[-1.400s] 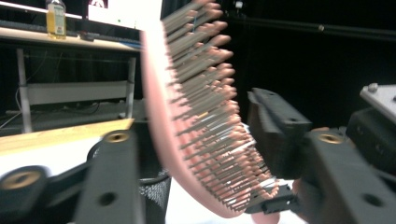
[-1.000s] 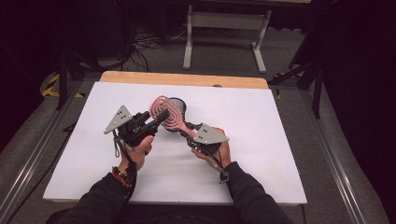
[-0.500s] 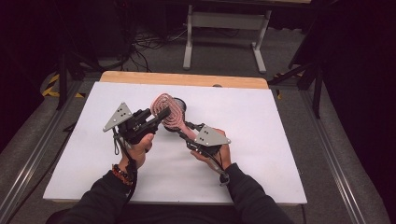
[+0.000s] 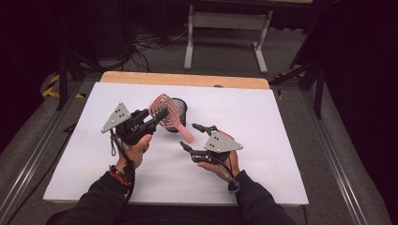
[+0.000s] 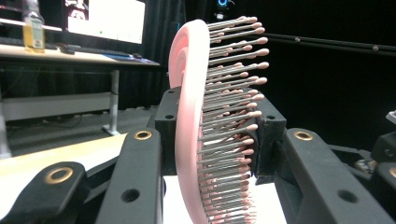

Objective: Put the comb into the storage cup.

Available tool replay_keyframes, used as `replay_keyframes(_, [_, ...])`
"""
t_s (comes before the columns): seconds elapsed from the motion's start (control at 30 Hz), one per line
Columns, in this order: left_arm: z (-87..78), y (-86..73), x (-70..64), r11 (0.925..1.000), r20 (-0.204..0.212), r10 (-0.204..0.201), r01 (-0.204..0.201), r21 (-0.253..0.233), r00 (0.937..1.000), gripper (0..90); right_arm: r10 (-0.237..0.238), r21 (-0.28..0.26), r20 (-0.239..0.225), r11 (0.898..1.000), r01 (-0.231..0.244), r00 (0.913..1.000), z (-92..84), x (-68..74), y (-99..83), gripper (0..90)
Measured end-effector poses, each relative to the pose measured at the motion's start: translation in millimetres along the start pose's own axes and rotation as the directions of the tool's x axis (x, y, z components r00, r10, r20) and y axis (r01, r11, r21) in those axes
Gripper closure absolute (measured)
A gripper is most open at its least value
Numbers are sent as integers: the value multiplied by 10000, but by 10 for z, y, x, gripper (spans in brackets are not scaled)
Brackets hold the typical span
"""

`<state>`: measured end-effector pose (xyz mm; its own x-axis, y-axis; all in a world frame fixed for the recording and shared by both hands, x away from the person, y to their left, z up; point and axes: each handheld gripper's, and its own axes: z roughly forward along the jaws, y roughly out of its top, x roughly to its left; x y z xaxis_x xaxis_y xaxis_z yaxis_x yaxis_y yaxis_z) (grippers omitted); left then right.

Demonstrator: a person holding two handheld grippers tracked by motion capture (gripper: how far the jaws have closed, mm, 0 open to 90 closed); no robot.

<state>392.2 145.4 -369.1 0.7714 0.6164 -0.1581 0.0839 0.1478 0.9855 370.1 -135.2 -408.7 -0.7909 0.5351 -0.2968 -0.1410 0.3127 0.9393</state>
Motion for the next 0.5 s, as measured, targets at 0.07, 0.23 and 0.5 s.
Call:
replay_keyframes(0.07, [-27, 27, 16, 9999, -34, 105, -105, -62, 9999, 640, 84, 195, -17, 9998, -83, 10000, -64, 2, -7, 274])
replay_keyframes(0.23, [-67, 65, 46, 9997, -165, 215, -217, -106, 9996, 640, 279, 378, 234, 9989, -288, 9993, -246, -25, -89, 251])
replay_keyframes(0.5, [-108, 112, 69, 9991, -241, 376, -381, -173, 9990, 641, 640, 777, 934, 9944, -713, 9936, -543, -176, -284, 227])
